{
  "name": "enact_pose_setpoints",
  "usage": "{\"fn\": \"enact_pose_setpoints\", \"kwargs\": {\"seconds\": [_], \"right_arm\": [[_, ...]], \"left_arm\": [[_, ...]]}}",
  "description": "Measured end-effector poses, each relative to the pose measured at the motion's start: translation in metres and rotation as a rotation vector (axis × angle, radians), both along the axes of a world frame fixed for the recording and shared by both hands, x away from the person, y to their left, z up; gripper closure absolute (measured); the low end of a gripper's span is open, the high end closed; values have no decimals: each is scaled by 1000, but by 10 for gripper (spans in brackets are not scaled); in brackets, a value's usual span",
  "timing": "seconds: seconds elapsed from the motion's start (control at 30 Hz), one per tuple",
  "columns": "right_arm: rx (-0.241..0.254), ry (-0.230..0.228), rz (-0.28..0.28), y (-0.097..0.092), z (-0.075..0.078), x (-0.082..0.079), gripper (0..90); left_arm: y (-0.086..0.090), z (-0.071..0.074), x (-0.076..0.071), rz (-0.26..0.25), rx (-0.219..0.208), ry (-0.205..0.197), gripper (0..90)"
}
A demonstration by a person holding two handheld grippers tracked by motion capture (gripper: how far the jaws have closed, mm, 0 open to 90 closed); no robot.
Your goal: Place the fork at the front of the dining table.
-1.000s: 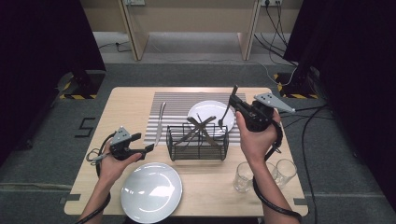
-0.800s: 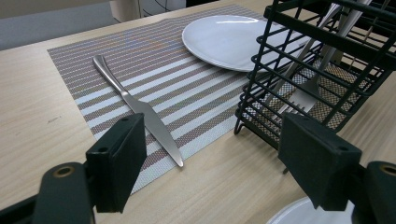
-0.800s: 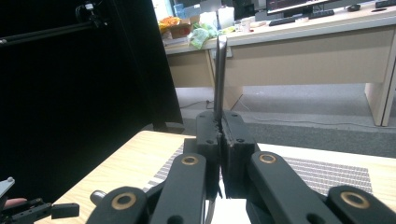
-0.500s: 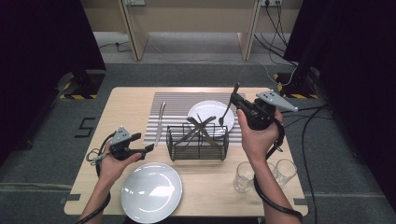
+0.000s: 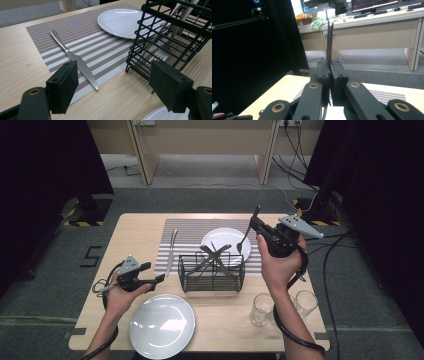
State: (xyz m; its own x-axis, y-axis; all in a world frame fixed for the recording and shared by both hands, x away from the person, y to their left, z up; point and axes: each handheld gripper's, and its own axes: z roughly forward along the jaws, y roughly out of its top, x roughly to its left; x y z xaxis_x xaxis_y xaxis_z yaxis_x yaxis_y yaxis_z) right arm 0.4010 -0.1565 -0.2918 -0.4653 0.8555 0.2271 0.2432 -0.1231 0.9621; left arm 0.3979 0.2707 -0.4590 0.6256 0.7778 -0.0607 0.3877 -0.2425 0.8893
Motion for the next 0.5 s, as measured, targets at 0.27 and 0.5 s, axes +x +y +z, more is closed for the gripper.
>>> {"fn": "enact_pose_setpoints", "kwargs": {"seconds": [0.27,0.5], "right_arm": [[1,-5,-7,-2,2,0,872],[5,-10,-17,-5,4,-1,872]], "left_arm": [[0,0,0,1,0,1,232],[0,0,0,-1,0,2,232]]}}
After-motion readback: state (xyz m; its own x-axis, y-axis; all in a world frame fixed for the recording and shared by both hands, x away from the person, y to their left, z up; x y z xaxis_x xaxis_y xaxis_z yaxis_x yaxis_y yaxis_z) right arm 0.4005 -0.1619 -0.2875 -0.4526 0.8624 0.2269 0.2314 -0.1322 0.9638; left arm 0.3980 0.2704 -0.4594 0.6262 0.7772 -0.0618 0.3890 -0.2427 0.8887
